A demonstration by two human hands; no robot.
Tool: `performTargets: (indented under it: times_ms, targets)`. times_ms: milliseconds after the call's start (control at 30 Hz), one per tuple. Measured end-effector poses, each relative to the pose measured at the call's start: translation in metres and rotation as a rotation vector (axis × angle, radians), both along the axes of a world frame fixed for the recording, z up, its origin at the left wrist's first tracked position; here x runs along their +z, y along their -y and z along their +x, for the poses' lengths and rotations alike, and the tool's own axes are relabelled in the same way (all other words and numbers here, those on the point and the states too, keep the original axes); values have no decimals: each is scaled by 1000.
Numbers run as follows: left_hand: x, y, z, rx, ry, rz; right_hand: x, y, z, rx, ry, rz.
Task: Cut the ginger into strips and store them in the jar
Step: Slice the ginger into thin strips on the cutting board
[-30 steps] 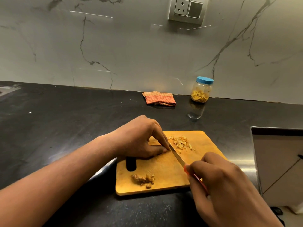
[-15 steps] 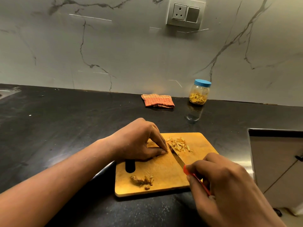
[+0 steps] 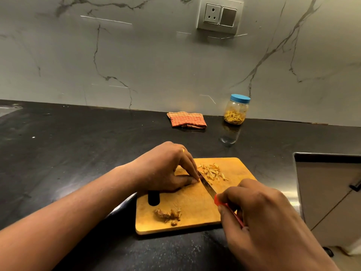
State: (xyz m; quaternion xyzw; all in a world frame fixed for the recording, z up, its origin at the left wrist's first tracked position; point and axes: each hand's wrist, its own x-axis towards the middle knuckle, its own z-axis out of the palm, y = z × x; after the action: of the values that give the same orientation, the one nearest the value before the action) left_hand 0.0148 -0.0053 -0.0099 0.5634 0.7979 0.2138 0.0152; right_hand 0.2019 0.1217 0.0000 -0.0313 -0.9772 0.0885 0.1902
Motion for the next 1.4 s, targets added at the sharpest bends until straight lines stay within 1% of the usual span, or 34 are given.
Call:
performTargets:
  times_ms: [100,200,300,367,500,633,900,967,1033,1100,1300,1400]
  targets:
    - [0,0,0,2,-3,-12,2,2,-1,-2,-5,19]
    - [1,0,0,5,1,-22,3,2,-1,-19,-2,-5]
    - [1,0,-1,10,4,-28,11,7,-2,12,49,6]
    - [1,0,-1,12,8,-34,9,4,-1,59,-1,-55]
    - [2,0,-1,17,19,-30,10,7,-5,26,95,14]
    - [2,0,0,20,14,-33,7,12,-11,17,134,55]
    - [3,0,0,23,44,-15,0,8,-10,53,59,51]
    - [3,0,0,24,51,-16,-3,2,-5,46,104,89]
    - [3,0,-1,30,53,-19,-5,-4,-2,-4,33,78]
    - [3,0,-1,33,52,-16,-10,-10,-1,-11,12,53]
    - [2,4,-4,46,125,10,-5,-16,4,40,-28,-18]
    - [5,6,-6,71,151,17,-5,-15,3,61,-50,-17]
